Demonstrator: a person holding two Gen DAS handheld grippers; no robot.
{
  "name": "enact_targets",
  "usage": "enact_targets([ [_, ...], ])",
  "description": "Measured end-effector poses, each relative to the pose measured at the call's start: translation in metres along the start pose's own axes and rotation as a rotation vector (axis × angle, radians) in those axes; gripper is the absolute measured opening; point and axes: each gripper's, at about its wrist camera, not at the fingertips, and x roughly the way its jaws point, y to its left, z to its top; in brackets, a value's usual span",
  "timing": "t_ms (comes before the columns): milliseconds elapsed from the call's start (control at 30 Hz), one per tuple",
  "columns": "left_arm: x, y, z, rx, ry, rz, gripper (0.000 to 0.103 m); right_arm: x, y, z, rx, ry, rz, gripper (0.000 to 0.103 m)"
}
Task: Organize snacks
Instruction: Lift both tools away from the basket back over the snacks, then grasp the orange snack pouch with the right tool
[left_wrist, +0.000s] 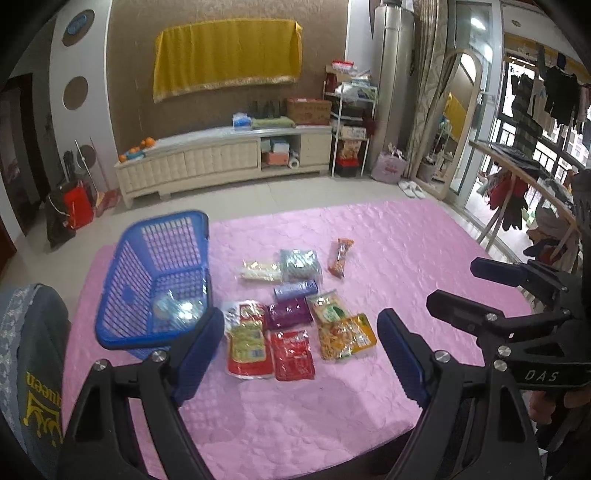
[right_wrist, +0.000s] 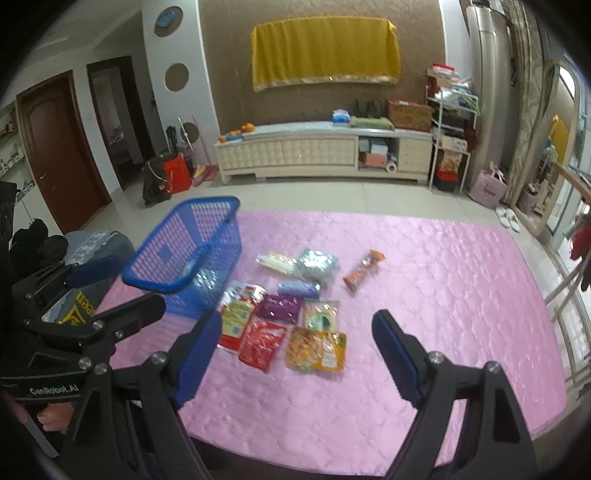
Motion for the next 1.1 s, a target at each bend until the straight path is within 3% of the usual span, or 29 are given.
enact_targets([
  [667,0.129,0.029,-0.072,-0.180,0.289,0.027,0.083,0.145,-0.038,-0.063,0.045,0.324,0.009,0.086],
  [1100,0.165,0.052,-0.084,-0.203,0.331,0.028,0.083,0.216,-0.027,-0.060,0.009,0.432,-0.024,0.086],
])
